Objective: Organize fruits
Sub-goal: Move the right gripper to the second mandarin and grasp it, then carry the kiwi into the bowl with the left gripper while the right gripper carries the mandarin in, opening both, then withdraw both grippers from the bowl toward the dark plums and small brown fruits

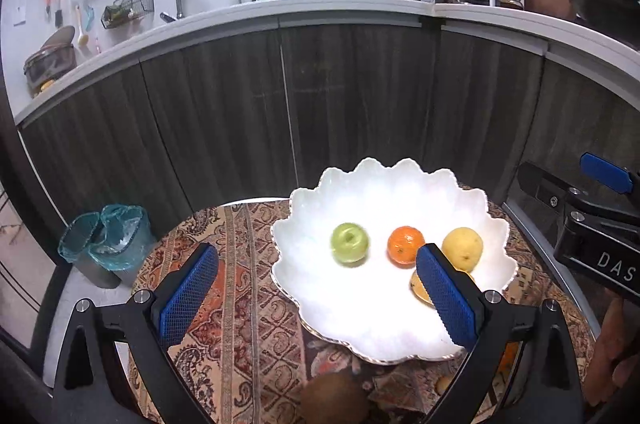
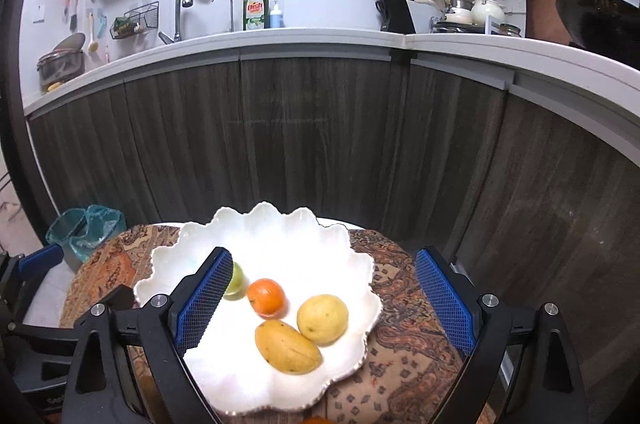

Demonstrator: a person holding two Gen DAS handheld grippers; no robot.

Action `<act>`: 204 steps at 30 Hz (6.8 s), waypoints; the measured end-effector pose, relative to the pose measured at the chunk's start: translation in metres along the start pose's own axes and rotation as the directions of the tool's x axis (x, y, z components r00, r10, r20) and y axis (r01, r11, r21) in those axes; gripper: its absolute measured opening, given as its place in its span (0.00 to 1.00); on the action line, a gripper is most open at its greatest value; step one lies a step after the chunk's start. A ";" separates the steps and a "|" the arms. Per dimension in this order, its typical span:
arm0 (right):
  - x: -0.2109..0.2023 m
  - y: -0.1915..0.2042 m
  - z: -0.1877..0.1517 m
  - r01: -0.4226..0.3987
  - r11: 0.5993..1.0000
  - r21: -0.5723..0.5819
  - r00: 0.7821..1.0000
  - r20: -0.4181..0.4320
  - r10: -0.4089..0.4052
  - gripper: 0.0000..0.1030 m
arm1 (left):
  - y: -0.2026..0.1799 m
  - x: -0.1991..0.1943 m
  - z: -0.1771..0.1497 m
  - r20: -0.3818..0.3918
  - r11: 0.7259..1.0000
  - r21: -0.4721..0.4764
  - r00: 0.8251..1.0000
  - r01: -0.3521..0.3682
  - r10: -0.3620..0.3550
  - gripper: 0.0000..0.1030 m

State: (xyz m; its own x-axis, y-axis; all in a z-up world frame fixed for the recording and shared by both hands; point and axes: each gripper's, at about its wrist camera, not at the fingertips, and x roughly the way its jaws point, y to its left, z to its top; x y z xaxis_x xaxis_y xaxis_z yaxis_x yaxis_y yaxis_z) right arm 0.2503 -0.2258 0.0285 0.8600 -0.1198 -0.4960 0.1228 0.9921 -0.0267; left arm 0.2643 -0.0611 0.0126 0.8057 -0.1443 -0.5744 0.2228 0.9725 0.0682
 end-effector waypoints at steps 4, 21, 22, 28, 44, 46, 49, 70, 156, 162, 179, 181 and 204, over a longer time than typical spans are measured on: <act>-0.014 -0.006 -0.004 -0.007 1.000 0.014 1.000 0.004 0.007 0.91 | -0.005 -0.019 -0.002 0.024 1.000 0.012 1.000 -0.016 0.015 0.98; -0.033 -0.001 -0.049 0.007 0.999 0.034 0.999 -0.045 -0.006 0.91 | 0.002 -0.034 -0.051 -0.003 0.998 0.003 0.998 -0.063 0.063 0.98; -0.031 -0.001 -0.053 0.010 0.999 0.037 0.999 -0.051 -0.008 0.91 | 0.002 -0.033 -0.054 -0.006 0.998 0.006 0.998 -0.066 0.066 0.98; -0.024 -0.002 -0.070 0.034 0.998 0.044 0.996 -0.085 -0.030 0.91 | 0.001 -0.024 -0.071 -0.035 0.998 0.001 0.997 -0.065 0.065 0.98; -0.006 -0.001 -0.110 0.069 0.997 0.026 0.980 -0.187 -0.063 0.91 | 0.000 0.004 -0.103 -0.075 0.997 -0.011 0.994 -0.081 0.080 0.98; -0.003 0.000 -0.116 0.068 0.997 0.023 0.978 -0.201 -0.062 0.91 | 0.000 0.009 -0.108 -0.090 0.997 -0.012 0.993 -0.081 0.079 0.98; 0.003 0.002 -0.125 0.066 0.998 0.021 0.972 -0.226 -0.060 0.91 | 0.000 0.017 -0.114 -0.110 0.997 -0.013 0.991 -0.076 0.074 0.98; 0.041 0.000 -0.157 0.058 0.998 0.025 0.938 -0.342 -0.046 0.90 | -0.001 0.053 -0.133 -0.225 0.998 -0.048 0.974 -0.030 0.018 0.89; 0.069 -0.001 -0.054 -0.034 0.999 0.023 0.977 -0.211 0.038 0.44 | -0.004 0.084 -0.031 -0.132 0.995 -0.036 0.986 0.096 -0.100 0.55; 0.082 0.001 -0.059 -0.043 0.999 0.020 0.969 -0.241 0.047 0.44 | -0.001 0.093 -0.035 -0.157 0.994 -0.043 0.982 0.100 -0.105 0.56; 0.056 -0.005 -0.053 0.031 0.999 0.042 0.982 -0.189 -0.023 0.89 | 0.005 0.050 -0.025 -0.042 0.999 -0.033 0.998 0.036 -0.037 0.99; 0.048 -0.006 -0.051 0.042 0.998 0.041 0.984 -0.177 -0.034 0.89 | 0.004 0.045 -0.025 -0.034 0.999 -0.027 0.999 0.037 -0.038 0.99; -0.019 -0.014 -0.072 0.076 0.997 0.028 0.989 -0.131 -0.072 0.89 | -0.008 -0.003 -0.061 -0.047 0.999 -0.003 0.998 0.033 -0.033 0.99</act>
State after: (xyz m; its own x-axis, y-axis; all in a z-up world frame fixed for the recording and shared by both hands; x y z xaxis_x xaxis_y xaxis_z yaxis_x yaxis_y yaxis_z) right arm 0.1967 -0.2351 -0.0237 0.7767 -0.1847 -0.6022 0.2016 0.9786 -0.0401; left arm 0.2266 -0.0574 -0.0359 0.7714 -0.1675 -0.6140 0.2474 0.9678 0.0468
